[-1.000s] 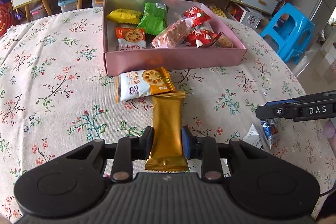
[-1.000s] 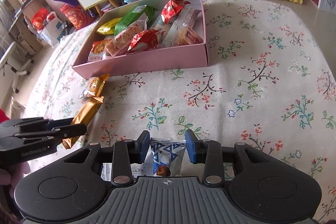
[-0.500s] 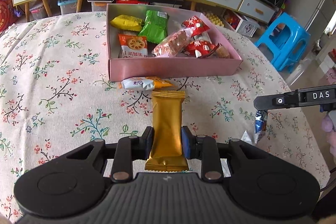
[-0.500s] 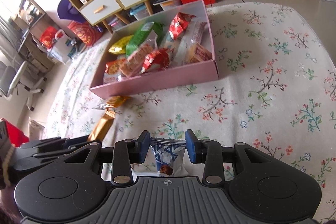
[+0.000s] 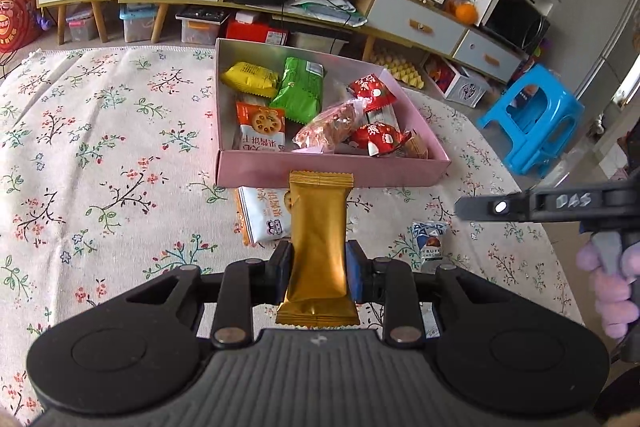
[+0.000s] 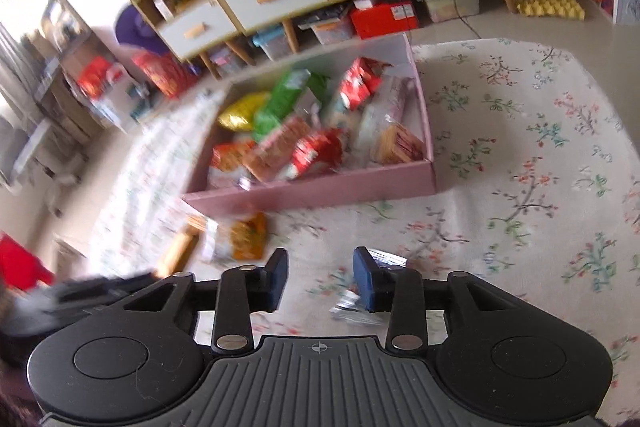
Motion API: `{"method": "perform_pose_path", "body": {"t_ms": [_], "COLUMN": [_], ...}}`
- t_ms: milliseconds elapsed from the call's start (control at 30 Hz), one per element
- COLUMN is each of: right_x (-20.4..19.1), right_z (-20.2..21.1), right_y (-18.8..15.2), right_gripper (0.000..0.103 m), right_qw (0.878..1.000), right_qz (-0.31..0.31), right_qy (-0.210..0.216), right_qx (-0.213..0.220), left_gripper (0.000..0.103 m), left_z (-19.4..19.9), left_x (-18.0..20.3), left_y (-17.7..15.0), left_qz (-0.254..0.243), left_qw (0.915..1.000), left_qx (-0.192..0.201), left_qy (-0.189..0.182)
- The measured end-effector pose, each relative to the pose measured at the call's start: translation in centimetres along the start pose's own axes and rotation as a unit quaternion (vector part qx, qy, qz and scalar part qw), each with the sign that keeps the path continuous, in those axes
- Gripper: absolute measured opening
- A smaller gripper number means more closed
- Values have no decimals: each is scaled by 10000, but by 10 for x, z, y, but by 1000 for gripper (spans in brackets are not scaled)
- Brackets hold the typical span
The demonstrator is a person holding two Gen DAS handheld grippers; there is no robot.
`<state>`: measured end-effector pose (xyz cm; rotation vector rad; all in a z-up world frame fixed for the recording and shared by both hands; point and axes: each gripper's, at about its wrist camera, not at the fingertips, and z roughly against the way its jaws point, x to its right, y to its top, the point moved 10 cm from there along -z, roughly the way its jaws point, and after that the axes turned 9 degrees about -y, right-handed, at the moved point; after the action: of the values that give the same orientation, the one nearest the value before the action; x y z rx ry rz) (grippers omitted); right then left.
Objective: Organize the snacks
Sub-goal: 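Carry gold bar packet toward box with left tool while right tool carries blue-white packet, then open left tool to drop gold packet in box while right tool releases blue-white packet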
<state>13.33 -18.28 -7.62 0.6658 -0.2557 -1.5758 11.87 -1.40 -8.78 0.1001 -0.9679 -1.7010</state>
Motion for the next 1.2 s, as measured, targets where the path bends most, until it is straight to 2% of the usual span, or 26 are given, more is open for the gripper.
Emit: {"method": "perform_pose_path", "body": {"t_ms": [33, 100, 333, 400, 500, 667, 800, 1000, 1200], "right_x": [2, 5, 9, 6, 4, 5, 3, 2, 2], "right_z": [-4, -14, -48, -51, -52, -54, -47, -20, -3], "right_y": [-3, -10, -31, -31, -30, -25, -18, 6, 44], "right_gripper": [59, 66, 66, 62, 28, 23, 23, 23, 23], "right_qw": [9999, 9991, 9948, 9939, 9911, 9932, 9962, 9965, 9940], "right_qz": [69, 138, 258, 395, 530, 198, -165, -671, -872], "right_qy": [-145, -379, -836, -972, -1212, -1147, -847, -448, -269], "right_qx": [-44, -153, -516, -345, -134, -97, -83, 206, 595], "left_gripper": [26, 26, 26, 26, 26, 26, 26, 26, 26], "left_z": [-1, -5, -16, -19, -19, -16, -16, -17, -24], "left_x": [-1, -2, -1, 0, -4, -8, -14, -27, -33], "left_y": [-1, -2, -6, -5, -2, 18, 30, 44, 63], "left_qz": [10, 60, 205, 154, 174, 245, 392, 628, 684], "left_qw": [10000, 9999, 9994, 9995, 9995, 9996, 9991, 9975, 9964], "left_qx": [-25, -89, -264, -284, -217, 19, 135, 309, 491], "left_qy": [12, 49, 10, 41, 114, 117, 53, 66, 59]}}
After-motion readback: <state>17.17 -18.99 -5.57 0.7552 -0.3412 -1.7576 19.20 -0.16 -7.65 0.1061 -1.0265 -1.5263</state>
